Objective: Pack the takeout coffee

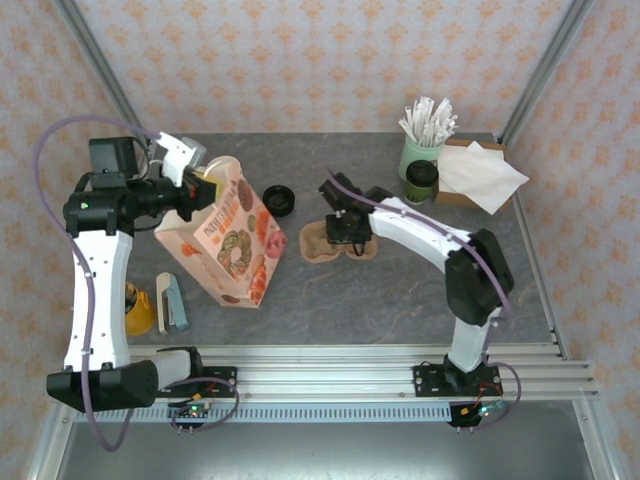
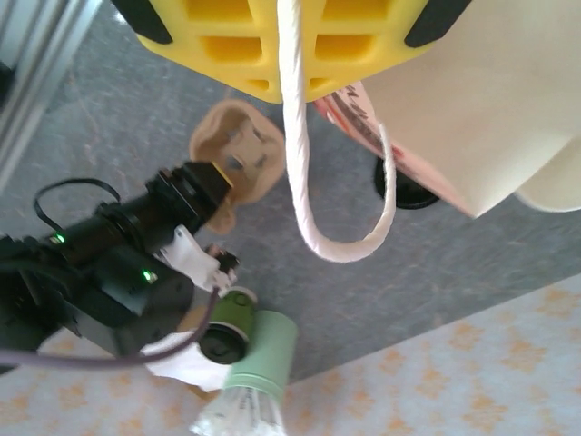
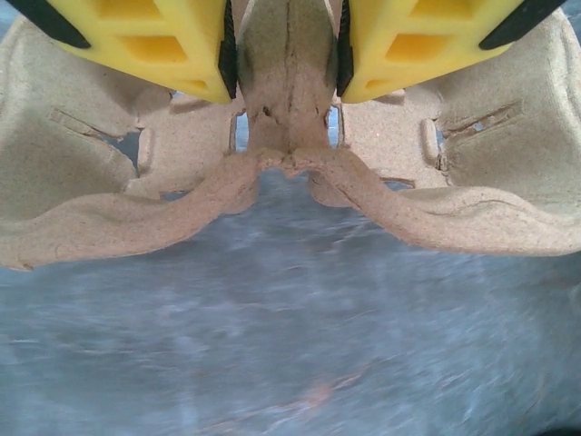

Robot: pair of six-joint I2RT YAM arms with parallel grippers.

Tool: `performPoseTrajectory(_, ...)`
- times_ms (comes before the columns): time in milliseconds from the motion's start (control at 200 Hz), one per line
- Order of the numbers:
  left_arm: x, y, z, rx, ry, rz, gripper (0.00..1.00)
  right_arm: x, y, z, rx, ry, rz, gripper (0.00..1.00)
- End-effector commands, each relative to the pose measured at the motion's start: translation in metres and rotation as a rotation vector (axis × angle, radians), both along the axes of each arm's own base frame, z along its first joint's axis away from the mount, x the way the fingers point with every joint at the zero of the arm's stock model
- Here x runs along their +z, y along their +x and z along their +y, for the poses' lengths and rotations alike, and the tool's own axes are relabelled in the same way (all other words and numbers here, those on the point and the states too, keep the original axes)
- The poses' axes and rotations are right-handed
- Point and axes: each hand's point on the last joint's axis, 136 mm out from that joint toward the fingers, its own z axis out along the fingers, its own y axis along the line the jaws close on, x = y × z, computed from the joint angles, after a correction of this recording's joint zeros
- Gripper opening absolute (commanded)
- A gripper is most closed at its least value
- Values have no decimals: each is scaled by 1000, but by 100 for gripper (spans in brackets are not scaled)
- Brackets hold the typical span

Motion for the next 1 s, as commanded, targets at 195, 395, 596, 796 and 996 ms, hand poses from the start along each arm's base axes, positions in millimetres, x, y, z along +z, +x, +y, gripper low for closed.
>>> performPoseTrajectory(195,-21,32,-101,-150,165,-93,6,25,22,-121,-278,-2,-105,35)
performPoseTrajectory(395,-29,43,-175,-273,291,-146,6,45,29,-182,-407,20,-127,35)
performPoseTrajectory(596,-30,34,-211,-296,327,-138,23,73,22,-184,-402,106,-163,35)
performPoseTrajectory(796,-10,11,-196,-335,317,-77,85,83,4,-190,-463,129,-161,35)
performPoseTrajectory(996,33,19,-124,-153,145,-78,100,130,-1,-193,-496,179,-246,35)
